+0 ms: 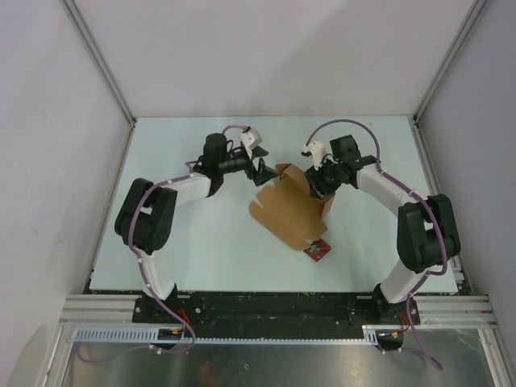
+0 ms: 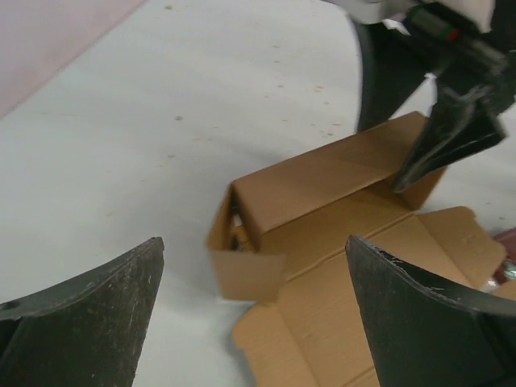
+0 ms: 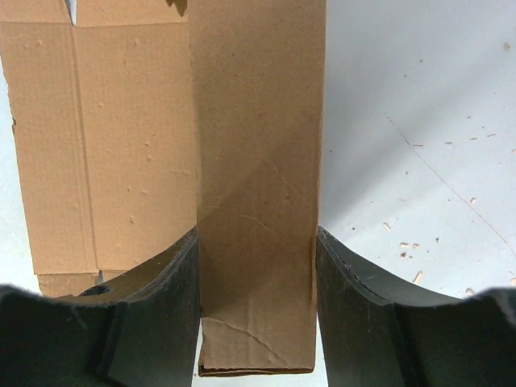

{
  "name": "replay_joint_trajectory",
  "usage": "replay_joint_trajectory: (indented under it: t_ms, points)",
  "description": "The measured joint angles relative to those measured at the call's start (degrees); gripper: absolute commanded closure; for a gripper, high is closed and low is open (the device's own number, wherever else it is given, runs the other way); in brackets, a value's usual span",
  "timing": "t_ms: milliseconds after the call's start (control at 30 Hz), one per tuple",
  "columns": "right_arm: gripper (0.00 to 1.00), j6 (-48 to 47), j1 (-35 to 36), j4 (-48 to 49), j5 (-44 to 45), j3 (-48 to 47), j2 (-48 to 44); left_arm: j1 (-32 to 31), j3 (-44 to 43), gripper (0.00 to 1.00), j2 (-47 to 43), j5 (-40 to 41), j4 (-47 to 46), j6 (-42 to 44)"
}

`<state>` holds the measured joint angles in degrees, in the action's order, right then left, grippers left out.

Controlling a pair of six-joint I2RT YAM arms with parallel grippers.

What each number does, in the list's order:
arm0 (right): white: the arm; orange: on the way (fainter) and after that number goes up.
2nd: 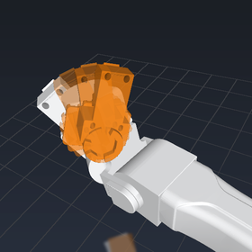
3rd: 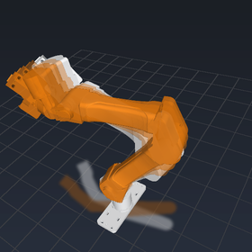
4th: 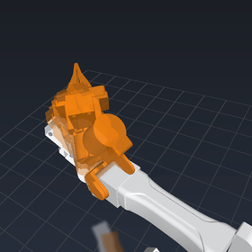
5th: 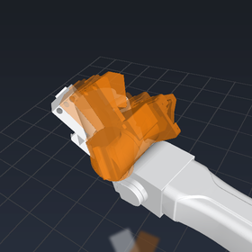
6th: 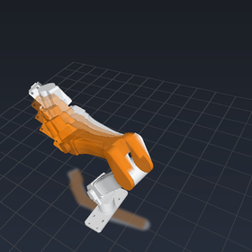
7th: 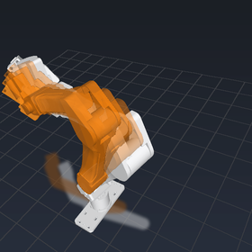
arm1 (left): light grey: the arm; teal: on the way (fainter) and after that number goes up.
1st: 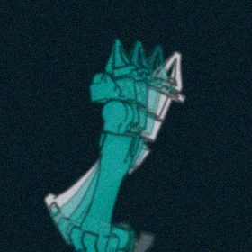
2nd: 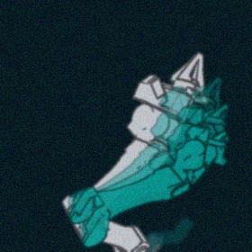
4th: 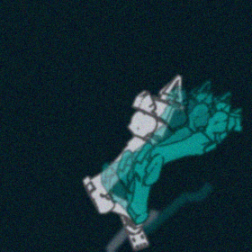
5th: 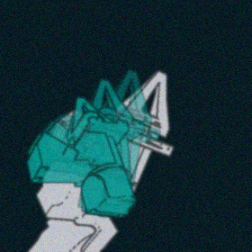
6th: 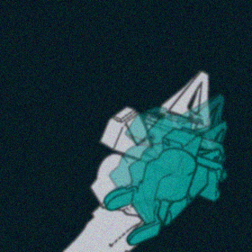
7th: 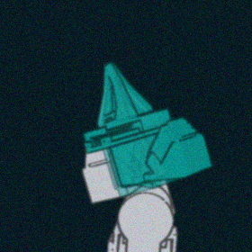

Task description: Fold the paper box

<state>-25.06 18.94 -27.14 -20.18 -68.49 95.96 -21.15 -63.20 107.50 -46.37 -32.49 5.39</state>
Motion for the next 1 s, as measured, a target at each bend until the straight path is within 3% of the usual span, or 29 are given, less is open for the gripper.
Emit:
replay_joint_trajectory:
  t_ms: [200,433,667,1000]
  points:
    - [0.51,-0.09,0.02,0.00,-1.81,0.48,-0.31,-6.27,6.19,0.01,-5.29,3.58,3.82,0.68]
    - [0.50,0.15,3.21,-0.39,-2.75,2.16,-3.13,-10.56,27.39,0.00,-23.69,12.04,3.69,-0.81]
    - [0.52,4.04,7.28,-0.92,-0.70,6.36,-8.50,-11.76,49.86,0.00,-43.87,20.20,-6.05,-6.95]
    - [0.51,11.21,11.10,-5.64,6.34,10.64,-20.20,-11.89,54.84,0.00,-41.27,26.34,-18.43,-6.93]
